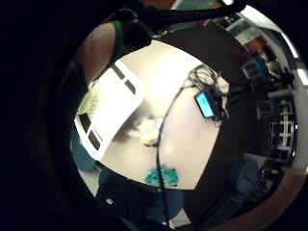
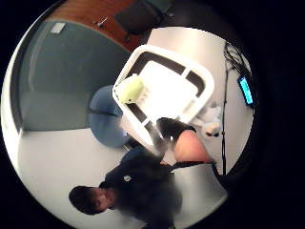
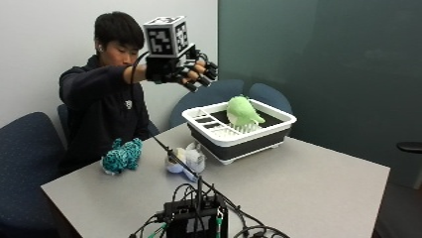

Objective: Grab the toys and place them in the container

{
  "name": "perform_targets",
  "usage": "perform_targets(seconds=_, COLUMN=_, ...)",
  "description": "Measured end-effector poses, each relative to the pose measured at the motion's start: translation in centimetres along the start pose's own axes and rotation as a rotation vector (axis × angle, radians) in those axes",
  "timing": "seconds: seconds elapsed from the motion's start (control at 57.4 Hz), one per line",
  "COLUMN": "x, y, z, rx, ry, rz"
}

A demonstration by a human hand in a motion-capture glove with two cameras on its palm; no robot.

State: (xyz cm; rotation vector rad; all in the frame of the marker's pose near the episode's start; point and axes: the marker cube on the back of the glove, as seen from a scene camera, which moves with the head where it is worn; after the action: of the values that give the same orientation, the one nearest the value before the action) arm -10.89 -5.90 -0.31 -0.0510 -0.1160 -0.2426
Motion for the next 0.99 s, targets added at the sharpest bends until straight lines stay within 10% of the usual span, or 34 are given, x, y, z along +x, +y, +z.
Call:
perform_targets(seconds=0.592, x=8.6, y=3.4, z=22.5, rx=-0.24, ry=0.189, rz=0.173)
perform_targets(seconds=0.992, x=6.1, y=2.0, z=7.2, rx=0.205, ry=0.043, rz=0.038)
